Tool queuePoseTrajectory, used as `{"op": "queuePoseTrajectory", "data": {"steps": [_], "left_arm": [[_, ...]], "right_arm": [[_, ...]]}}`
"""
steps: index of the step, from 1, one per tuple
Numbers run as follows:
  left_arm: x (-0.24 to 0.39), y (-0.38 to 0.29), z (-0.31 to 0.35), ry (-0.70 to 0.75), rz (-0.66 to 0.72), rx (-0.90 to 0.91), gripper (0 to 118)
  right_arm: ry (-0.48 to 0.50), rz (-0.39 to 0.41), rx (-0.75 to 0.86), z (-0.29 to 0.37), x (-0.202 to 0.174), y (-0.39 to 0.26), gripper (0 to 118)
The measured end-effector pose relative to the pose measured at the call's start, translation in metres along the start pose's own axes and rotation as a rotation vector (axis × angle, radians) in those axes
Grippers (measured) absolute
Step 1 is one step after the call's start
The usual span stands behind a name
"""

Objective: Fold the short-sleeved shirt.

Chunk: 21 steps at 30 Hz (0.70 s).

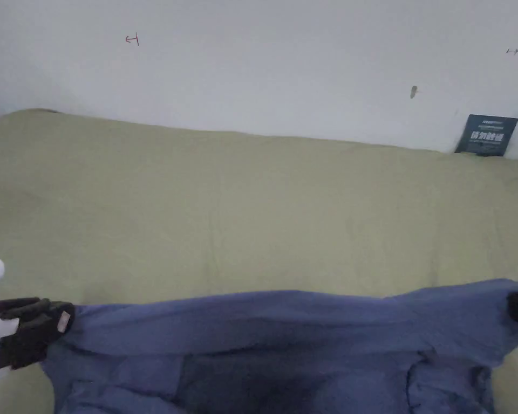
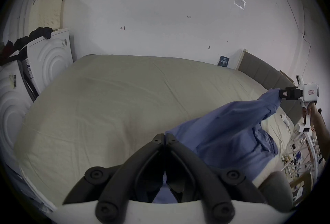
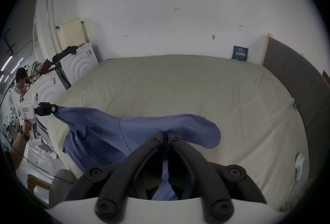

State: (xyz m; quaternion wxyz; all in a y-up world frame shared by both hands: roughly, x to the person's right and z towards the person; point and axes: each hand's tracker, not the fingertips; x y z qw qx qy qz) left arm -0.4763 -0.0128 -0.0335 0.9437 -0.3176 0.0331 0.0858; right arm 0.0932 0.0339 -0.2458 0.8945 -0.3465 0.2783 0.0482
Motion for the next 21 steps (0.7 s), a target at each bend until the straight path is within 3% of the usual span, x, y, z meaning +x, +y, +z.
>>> {"op": "queuePoseTrajectory", "data": {"steps": [6,12,17,18,19,20,21], "left_arm": [[0.012,-0.051,0.018,-0.008,-0.06,-0.141,0],[0.015,-0.097,0.007,-0.014,-0.028,-0.239,0],[0.02,-0.115,0.007,-0.004,-0.037,-0.26,2],[0.022,-0.114,0.01,0.024,-0.029,-0.255,10],[0.023,-0.113,0.013,0.031,-0.015,-0.246,30],[0.025,-0.109,0.02,0.03,-0.002,-0.245,78],[0.027,-0.107,0.028,0.055,0.049,-0.197,110]], "right_arm": [[-0.054,-0.066,-0.09,0.025,-0.009,-0.066,4],[-0.117,-0.13,-0.21,0.018,-0.013,-0.122,4],[-0.106,-0.187,-0.242,0.02,-0.013,-0.136,5],[-0.122,-0.196,-0.255,0.023,-0.018,-0.133,8],[-0.136,-0.177,-0.261,0.028,-0.025,-0.129,19],[-0.158,-0.146,-0.257,0.036,-0.034,-0.125,51],[-0.157,-0.117,-0.211,0.047,-0.041,-0.12,73]]}}
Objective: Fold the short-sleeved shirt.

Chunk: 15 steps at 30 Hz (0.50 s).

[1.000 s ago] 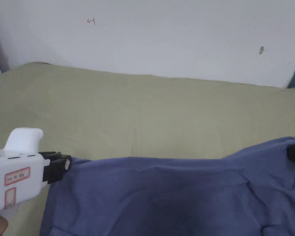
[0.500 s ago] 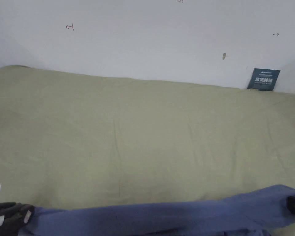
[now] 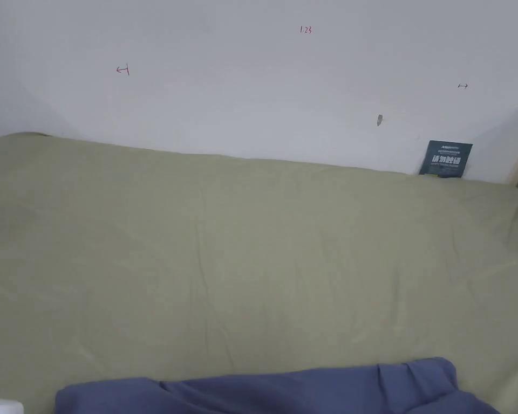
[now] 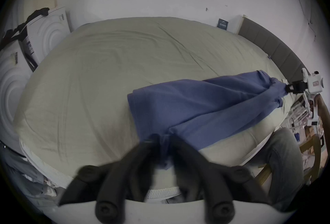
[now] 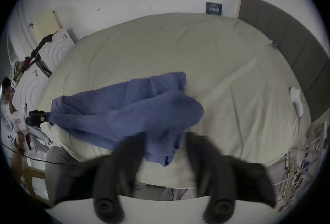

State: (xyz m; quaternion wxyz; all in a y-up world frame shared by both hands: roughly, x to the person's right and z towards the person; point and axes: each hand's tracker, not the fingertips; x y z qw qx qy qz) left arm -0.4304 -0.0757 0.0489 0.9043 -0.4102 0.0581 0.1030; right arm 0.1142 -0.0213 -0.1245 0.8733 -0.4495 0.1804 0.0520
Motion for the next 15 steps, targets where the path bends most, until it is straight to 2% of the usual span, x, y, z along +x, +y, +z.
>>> {"op": "queuePoseTrajectory", "data": {"steps": [1,2,4,6,7,8,9,10,11,13,14,15], "left_arm": [[0.001,0.0,0.011,-0.024,0.025,0.054,118],[0.0,0.006,0.028,-0.098,0.029,0.189,118],[0.002,0.011,0.04,-0.134,0.081,0.202,118],[0.001,0.019,0.055,-0.152,0.105,0.247,118],[-0.001,0.02,0.052,-0.193,0.105,0.246,113],[-0.003,0.021,0.057,-0.189,0.105,0.263,92],[-0.005,0.022,0.06,-0.182,0.105,0.247,40],[-0.005,0.02,0.063,-0.154,0.099,0.246,0],[-0.007,0.016,0.062,-0.086,0.075,0.312,0],[-0.023,0.0,0.053,0.033,0.045,0.22,0],[-0.034,-0.008,0.048,0.013,0.081,0.199,0],[-0.042,-0.009,0.055,0.089,0.083,0.191,0]], "right_arm": [[0.028,0.015,0.046,0.011,-0.006,0.001,89],[0.081,0.008,0.102,0.024,-0.012,0.003,93],[0.183,-0.019,0.149,0.041,-0.02,0.009,93],[0.213,-0.005,0.137,0.051,-0.036,0.017,91],[0.216,0.011,0.141,0.054,-0.044,0.02,84],[0.219,0.032,0.148,0.055,-0.05,0.019,43],[0.212,0.068,0.165,0.056,-0.06,0.021,0],[0.185,0.113,0.176,0.055,-0.07,0.021,0],[0.158,0.124,0.208,0.058,-0.081,0.019,0],[0.204,0.19,0.204,0.056,-0.098,0.013,0],[0.226,0.194,0.192,0.056,-0.108,0.011,0],[0.232,0.205,0.19,0.055,-0.117,0.009,0]]}}
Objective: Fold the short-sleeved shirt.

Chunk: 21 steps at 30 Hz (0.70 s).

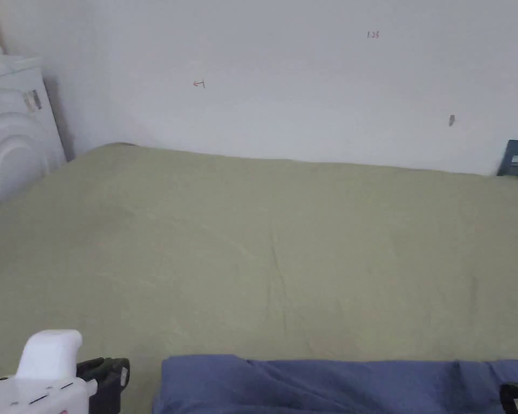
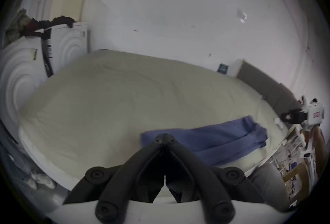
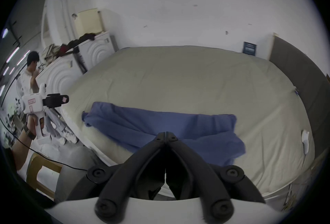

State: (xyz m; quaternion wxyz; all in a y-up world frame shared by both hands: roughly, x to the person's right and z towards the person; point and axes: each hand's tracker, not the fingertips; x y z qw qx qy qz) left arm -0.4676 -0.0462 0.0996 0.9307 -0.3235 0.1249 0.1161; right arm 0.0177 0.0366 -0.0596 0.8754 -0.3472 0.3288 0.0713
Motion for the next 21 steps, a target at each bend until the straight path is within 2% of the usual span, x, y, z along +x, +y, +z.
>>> {"op": "queuePoseTrajectory", "data": {"steps": [3,5,9,14,15,16,17,18,21], "left_arm": [[-0.023,-0.008,-0.008,0.093,-0.024,-0.07,0],[-0.012,-0.014,-0.01,0.079,0.039,-0.102,0],[-0.021,-0.01,-0.044,0.061,0.093,-0.112,0],[-0.018,-0.008,-0.089,-0.084,0.218,-0.167,0],[-0.017,-0.008,-0.095,-0.103,0.244,-0.168,13],[-0.01,-0.008,-0.108,-0.134,0.235,-0.185,43],[-0.008,-0.01,-0.116,-0.145,0.238,-0.203,103],[-0.004,-0.013,-0.125,-0.154,0.238,-0.247,118],[0.007,-0.019,-0.128,-0.235,0.276,-0.246,118]], "right_arm": [[0.028,0.044,-0.033,-0.017,-0.017,-0.001,0],[0.039,0.056,-0.039,-0.029,-0.025,-0.004,0],[0.101,0.007,-0.045,-0.048,-0.032,-0.006,0],[0.127,-0.023,-0.039,-0.052,-0.033,-0.005,0],[0.132,-0.023,-0.038,-0.049,-0.032,-0.003,0],[0.13,-0.02,-0.037,-0.046,-0.031,-0.002,0],[0.129,-0.017,-0.036,-0.047,-0.03,-0.004,0],[0.129,-0.009,-0.033,-0.043,-0.028,-0.004,0],[0.12,0.003,-0.022,-0.036,-0.026,-0.004,0]]}}
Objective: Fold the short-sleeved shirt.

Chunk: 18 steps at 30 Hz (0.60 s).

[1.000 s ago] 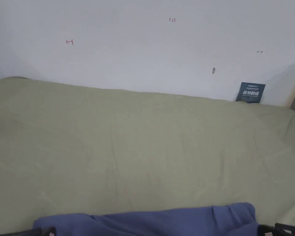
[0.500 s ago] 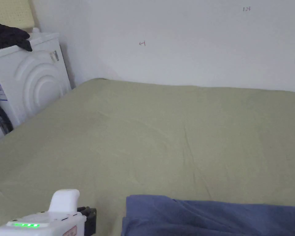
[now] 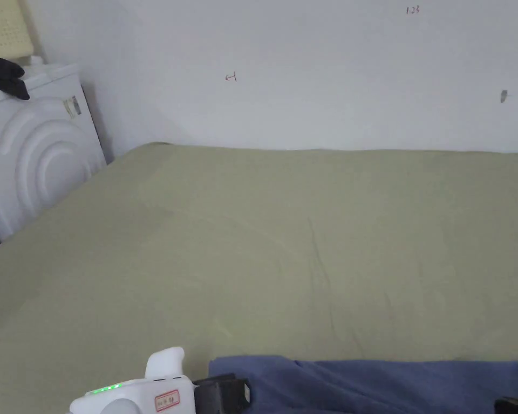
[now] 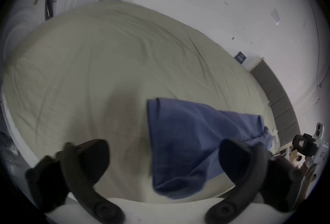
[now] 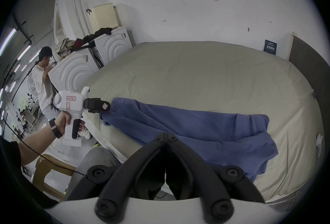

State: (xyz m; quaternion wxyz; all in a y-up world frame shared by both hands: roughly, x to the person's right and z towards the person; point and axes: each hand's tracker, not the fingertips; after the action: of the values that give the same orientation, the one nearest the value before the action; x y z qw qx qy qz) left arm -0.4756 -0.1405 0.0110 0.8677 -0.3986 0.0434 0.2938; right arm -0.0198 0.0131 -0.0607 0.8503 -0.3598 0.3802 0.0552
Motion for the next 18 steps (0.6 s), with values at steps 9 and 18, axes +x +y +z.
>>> {"op": "queuePoseTrajectory", "data": {"steps": [9,18], "left_arm": [[0.008,-0.008,-0.016,-0.293,0.302,0.023,67],[-0.003,0.002,-0.004,-0.189,0.208,0.0,4]], "right_arm": [[-0.013,-0.072,0.036,0.004,0.016,-0.011,0],[-0.028,-0.121,0.022,0.001,0.03,-0.021,0]]}}
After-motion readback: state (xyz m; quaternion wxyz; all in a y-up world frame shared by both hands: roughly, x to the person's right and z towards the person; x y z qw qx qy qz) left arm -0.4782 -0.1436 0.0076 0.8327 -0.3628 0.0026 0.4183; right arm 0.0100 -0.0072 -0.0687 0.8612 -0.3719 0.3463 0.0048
